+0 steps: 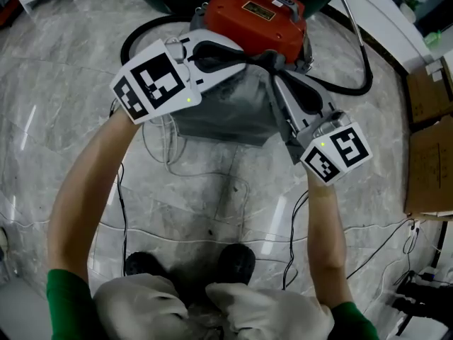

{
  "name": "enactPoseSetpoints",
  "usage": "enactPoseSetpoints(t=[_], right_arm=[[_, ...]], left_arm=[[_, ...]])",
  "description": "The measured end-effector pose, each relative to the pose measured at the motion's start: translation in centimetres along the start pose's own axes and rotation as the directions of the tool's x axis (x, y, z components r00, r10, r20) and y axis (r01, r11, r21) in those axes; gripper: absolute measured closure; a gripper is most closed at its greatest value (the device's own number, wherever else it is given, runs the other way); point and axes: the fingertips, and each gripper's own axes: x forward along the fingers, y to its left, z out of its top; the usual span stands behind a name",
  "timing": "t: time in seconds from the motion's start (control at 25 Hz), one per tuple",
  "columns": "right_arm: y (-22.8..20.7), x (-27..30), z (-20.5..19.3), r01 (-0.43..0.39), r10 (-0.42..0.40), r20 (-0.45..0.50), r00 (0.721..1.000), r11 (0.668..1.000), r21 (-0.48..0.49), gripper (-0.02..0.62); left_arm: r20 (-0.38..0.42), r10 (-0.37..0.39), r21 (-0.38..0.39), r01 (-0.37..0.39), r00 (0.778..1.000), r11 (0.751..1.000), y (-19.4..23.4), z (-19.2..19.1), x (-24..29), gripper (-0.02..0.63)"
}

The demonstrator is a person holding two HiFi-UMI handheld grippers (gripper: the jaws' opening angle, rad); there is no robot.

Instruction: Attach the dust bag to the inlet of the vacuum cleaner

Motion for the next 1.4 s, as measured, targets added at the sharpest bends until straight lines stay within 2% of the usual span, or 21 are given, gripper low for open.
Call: enactPoseSetpoints(t=[0.16,0.52,0.64,0.96,1.08,1.24,1.4], right_arm=[[-0.4,0.4,-0.4,0.003,-0.003,-0.008,1.0,1.0,-0.01,0.568],[-1.5,1.0,-1.3,0.005,-0.005,-0.004,1.0,1.0,0.024,0.568],[-1.5,0.9,-1.2,0.012,-0.012,-0.005,1.0,1.0,0.024,0.565],[-0.8,0.2,-1.1,0.07,-0.072,-0.043,0.996,0.996,-0.059,0.565],[-0.7,-0.7,-0.7,0.099,-0.104,-0.057,0.993,0.992,-0.083,0.565],[-0.3,-2.0,1.4,0.127,-0.132,-0.028,0.991,0.984,-0.124,0.565],[1.8,-3.2,5.3,0.133,-0.13,0.033,0.991,0.973,-0.186,0.565]], left_arm=[[-0.005,0.019,0.0,-0.019,1.0,1.0,0.4,-0.6,0.5,0.569],[0.018,0.079,-0.064,-0.078,0.997,0.995,1.2,-1.6,1.2,0.563],[0.017,0.099,-0.051,-0.098,0.995,0.994,1.1,-1.5,1.2,0.56],[-0.002,0.102,-0.072,-0.102,0.995,0.992,0.8,-1.1,0.6,0.56],[0.007,0.136,-0.081,-0.135,0.991,0.988,1.4,-0.4,-0.6,0.56],[0.032,0.163,-0.059,-0.161,0.986,0.985,1.7,1.5,-2.1,0.56],[0.108,0.196,-0.017,-0.195,0.975,0.981,1.5,5.3,-3.8,0.564]])
